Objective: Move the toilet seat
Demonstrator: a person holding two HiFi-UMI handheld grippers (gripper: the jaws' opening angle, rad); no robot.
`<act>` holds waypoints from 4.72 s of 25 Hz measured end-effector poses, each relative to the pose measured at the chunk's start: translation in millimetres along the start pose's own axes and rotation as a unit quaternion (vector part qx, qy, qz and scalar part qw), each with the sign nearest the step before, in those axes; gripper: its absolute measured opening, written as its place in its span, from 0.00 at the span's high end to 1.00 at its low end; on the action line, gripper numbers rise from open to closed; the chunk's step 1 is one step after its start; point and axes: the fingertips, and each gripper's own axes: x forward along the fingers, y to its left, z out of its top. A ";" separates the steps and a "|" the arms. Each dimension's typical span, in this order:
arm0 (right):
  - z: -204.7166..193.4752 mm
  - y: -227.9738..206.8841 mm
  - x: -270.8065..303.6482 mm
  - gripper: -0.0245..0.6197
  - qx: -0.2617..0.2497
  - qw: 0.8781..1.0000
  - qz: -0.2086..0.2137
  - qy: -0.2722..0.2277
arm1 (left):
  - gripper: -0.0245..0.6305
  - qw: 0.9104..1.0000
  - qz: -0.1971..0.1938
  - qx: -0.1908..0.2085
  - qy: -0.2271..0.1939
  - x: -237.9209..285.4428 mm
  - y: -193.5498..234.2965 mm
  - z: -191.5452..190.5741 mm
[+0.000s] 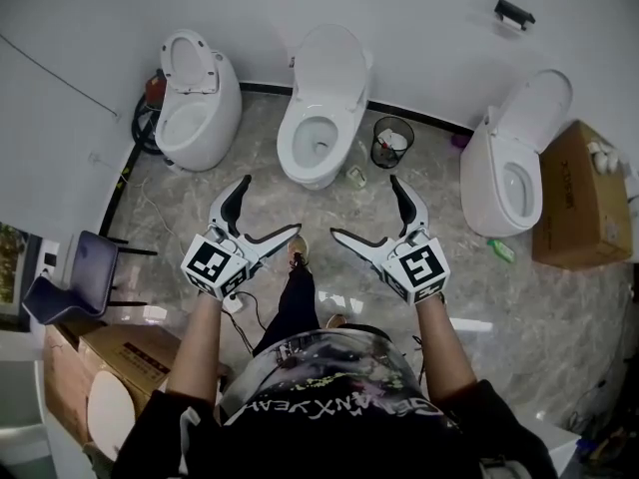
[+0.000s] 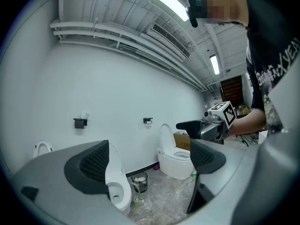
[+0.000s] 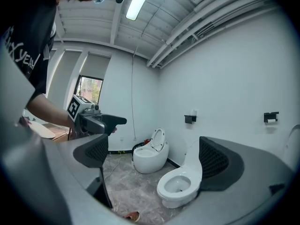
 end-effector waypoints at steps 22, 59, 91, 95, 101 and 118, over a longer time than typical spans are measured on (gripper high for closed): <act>-23.8 -122.4 197.7 0.05 0.017 0.998 0.003 0.055 | 0.17 0.998 -0.010 -0.048 0.029 127.6 191.5 -55.7; -75.0 -221.9 406.5 0.05 0.035 0.991 -0.029 0.124 | 0.17 0.991 -0.065 -0.104 0.061 241.5 389.0 -136.7; -281.8 -267.4 419.8 0.06 0.103 0.982 -0.012 0.155 | 0.17 0.978 -0.036 -0.155 0.137 307.8 352.0 -329.2; -314.6 -265.6 420.3 0.06 0.108 0.980 -0.015 0.165 | 0.17 0.976 -0.039 -0.157 0.145 310.7 345.1 -355.9; -373.2 -259.9 414.7 0.06 0.116 0.975 -0.024 0.187 | 0.17 0.972 -0.040 -0.168 0.162 308.1 332.0 -405.6; -512.8 -257.6 413.3 0.08 0.376 0.908 -0.095 0.162 | 0.17 0.912 0.050 -0.371 0.167 284.0 322.4 -546.5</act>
